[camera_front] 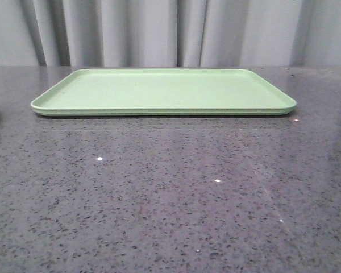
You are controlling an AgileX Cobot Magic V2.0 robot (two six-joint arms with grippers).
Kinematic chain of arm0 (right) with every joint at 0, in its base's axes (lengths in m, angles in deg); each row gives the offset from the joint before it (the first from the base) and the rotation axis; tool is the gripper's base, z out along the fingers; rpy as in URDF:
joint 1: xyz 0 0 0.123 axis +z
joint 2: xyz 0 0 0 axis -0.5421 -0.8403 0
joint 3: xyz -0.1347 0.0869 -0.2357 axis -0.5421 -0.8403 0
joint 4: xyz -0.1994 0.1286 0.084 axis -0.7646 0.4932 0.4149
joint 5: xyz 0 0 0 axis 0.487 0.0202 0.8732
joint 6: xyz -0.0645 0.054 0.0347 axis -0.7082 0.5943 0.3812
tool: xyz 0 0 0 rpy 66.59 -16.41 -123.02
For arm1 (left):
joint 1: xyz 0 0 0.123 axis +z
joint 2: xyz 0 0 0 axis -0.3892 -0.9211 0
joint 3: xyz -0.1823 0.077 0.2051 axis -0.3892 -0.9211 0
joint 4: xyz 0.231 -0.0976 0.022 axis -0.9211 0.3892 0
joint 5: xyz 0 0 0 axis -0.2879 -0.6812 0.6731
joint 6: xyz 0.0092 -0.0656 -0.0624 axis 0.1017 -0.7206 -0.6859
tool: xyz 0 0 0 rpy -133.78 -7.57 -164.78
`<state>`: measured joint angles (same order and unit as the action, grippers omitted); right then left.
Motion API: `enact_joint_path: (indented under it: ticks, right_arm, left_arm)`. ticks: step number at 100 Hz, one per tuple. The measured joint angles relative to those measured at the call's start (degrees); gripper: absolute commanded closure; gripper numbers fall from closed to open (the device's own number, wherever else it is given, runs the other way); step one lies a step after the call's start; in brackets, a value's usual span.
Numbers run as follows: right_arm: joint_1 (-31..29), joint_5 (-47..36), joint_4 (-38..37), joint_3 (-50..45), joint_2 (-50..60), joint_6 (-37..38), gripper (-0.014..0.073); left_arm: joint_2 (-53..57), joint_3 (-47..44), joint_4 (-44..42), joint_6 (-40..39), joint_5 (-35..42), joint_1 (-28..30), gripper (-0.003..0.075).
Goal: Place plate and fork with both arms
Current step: 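Move the left gripper above the white plate holding spoon and fork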
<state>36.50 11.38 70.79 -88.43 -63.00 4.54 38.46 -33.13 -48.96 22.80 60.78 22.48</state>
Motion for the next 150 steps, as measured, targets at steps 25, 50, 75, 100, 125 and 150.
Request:
enact_joint_path:
  ticks: [25,50,75,100,125,150]
  right_arm:
    - [0.00,-5.75,0.00,-0.10,0.00,0.00,0.0662]
    - [0.00,1.55,0.23,7.23,-0.12,0.00,0.0662]
    - [0.00,15.75,0.48,22.69,-10.37,0.00,0.0662]
    - [0.00,33.16,0.92,36.40,-23.99,0.00,0.0662]
    - [0.00,40.24,1.36,41.67,-30.90,0.00,0.0662]
    - [0.00,40.70,1.47,41.80,-31.15,0.00,0.0662]
  left_arm:
    - [0.00,0.00,0.99,0.00,0.67,0.00,0.0741]
    - [0.00,4.18,6.65,0.00,-1.68,0.00,0.0741]
    - [-5.64,22.16,8.59,0.00,-20.05,0.00,0.0741]
    - [-19.85,40.95,8.59,0.00,-44.08,-0.10,0.0741]
    - [-29.21,48.97,8.26,0.00,-51.08,-0.13,0.0741]
    - [-30.28,49.06,8.26,0.00,-51.55,-0.13,0.0741]
